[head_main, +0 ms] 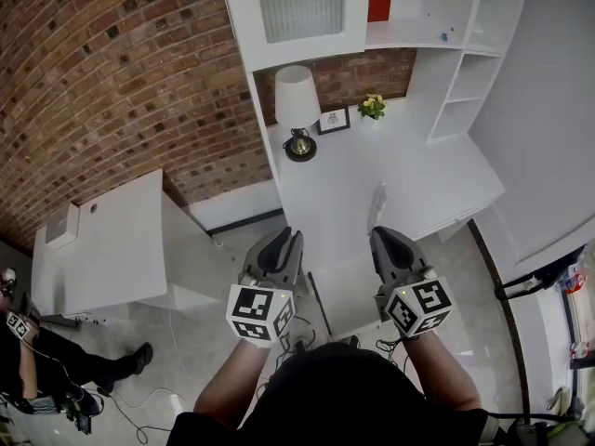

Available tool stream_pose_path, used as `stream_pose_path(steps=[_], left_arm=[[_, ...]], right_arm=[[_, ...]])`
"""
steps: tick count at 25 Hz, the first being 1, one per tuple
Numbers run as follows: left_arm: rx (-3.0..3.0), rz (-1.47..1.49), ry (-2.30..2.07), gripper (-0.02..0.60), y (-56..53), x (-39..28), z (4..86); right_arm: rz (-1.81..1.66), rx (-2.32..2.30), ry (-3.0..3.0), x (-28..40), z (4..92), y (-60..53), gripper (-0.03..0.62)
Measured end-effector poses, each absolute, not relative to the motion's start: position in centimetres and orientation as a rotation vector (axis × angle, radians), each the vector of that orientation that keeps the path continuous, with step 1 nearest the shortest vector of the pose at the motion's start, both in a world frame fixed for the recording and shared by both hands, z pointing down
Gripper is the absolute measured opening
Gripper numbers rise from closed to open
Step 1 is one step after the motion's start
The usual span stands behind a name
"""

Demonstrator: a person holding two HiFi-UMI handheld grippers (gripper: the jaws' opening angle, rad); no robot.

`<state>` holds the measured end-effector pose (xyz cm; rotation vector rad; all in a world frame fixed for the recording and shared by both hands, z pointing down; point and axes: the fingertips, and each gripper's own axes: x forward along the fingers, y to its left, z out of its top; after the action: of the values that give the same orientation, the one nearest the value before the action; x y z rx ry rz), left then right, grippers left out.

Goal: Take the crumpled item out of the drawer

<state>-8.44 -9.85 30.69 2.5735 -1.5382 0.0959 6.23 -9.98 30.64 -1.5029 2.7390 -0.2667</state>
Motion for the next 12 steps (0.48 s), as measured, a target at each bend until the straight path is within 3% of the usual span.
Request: stream_pose_path(steps=[12], left_arm=[[2.556,0.112,-1.515,0.063,-10.42,-8.17,31.62]], right_arm=[[-0.297,-1.518,2.724,6.63,31.23,-10.41,0.003]])
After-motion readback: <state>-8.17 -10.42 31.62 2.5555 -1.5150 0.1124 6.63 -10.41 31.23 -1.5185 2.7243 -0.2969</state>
